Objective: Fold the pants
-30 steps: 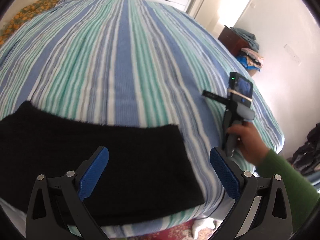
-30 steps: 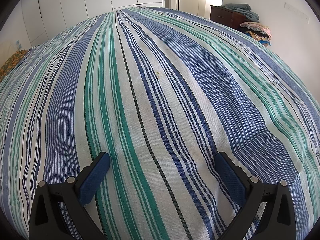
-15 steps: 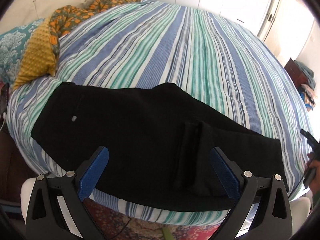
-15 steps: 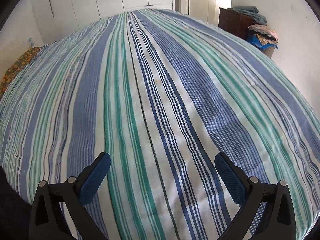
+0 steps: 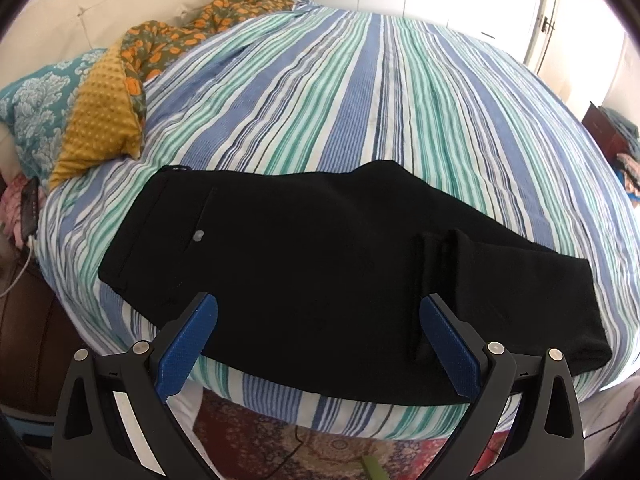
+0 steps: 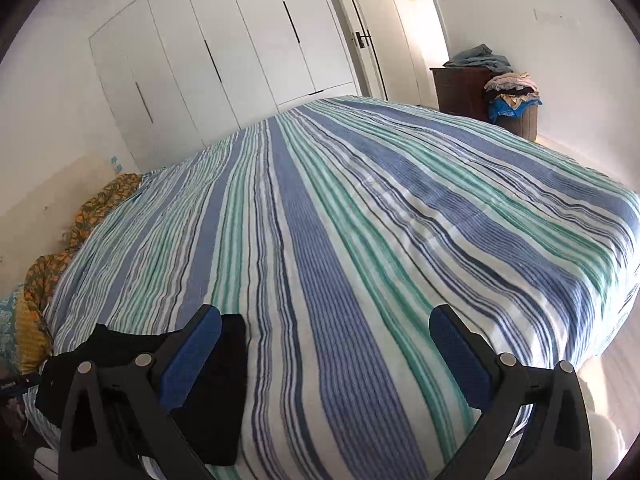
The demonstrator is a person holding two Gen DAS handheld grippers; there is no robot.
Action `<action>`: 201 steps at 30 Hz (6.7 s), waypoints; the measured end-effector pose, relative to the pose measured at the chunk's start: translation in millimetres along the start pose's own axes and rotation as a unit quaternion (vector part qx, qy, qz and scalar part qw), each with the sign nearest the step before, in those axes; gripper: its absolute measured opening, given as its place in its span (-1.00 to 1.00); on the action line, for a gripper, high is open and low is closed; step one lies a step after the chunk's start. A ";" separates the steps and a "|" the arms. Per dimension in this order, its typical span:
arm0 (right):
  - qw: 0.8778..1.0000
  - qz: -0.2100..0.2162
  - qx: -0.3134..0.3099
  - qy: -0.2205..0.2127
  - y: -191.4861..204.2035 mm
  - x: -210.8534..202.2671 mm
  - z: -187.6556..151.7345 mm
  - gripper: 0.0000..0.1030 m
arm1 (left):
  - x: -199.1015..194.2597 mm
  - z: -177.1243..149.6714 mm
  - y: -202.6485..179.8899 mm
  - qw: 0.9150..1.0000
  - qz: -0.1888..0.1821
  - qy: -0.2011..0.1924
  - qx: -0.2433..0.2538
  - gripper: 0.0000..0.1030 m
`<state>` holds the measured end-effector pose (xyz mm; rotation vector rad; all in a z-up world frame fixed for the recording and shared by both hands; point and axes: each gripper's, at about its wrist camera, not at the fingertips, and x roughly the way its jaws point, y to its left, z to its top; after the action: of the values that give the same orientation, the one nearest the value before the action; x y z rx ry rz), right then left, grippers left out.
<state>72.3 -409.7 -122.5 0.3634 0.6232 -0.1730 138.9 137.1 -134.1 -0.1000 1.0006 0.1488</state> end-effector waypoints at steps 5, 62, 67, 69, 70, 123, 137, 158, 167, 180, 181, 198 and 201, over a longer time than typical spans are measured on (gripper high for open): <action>0.996 0.028 -0.084 0.028 35.8 5.1 -17.5 1.00 | 23.2 -0.7 128.2 0.976 -0.056 0.014 -0.211 0.95; 0.984 0.156 0.043 0.069 1.4 18.7 -18.2 1.00 | -68.1 0.6 -155.1 0.957 -0.260 -0.033 0.124 0.35; 0.957 0.256 0.033 0.132 37.4 35.9 -21.7 1.00 | -40.5 21.0 -79.1 0.988 -0.135 -0.050 0.062 -0.03; 0.937 0.299 0.035 0.176 59.4 47.2 -24.0 1.00 | -4.4 8.9 -68.9 0.992 -0.105 -0.008 0.063 -0.69; 0.926 0.313 0.037 0.208 70.9 56.5 -25.9 1.00 | 12.8 -4.0 -70.4 0.992 -0.105 0.019 0.070 -0.84; 0.908 0.214 -0.189 0.307 105.3 62.7 -45.9 -0.02 | 8.4 -62.8 -141.5 0.970 -0.113 0.038 0.211 -0.18; 0.929 0.196 -0.123 0.288 107.3 135.6 24.6 -0.05 | 56.1 -4.3 -126.5 0.982 -0.107 0.085 0.128 0.36; 0.869 0.289 0.087 0.393 43.4 155.4 -42.9 0.22 | 96.6 -16.1 -99.8 0.940 -0.287 0.186 -0.007 -0.02; 0.878 0.345 0.012 0.332 88.9 110.0 2.5 -0.32 | 17.9 40.6 -113.6 0.953 -0.292 0.068 0.043 -0.58; 0.932 0.223 -0.121 0.258 156.3 156.8 72.4 -0.03 | 58.6 79.9 -108.4 0.990 -0.079 -0.010 0.115 0.07; 0.938 0.191 -0.147 0.249 153.8 155.4 70.5 -0.03 | 54.7 70.6 -106.9 0.990 -0.067 -0.020 0.124 0.14; 0.971 0.059 -0.178 0.145 120.2 -14.3 -9.3 1.00 | -47.5 -18.5 -114.9 0.988 0.015 -0.116 0.096 0.95; 0.971 0.055 -0.184 0.143 132.4 -25.3 -22.6 1.00 | -51.1 -24.7 -109.0 0.992 0.001 -0.100 0.079 0.95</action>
<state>75.0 -277.6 -87.4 0.0626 0.9001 0.1046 109.9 22.0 -102.6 0.0599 0.8091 0.0788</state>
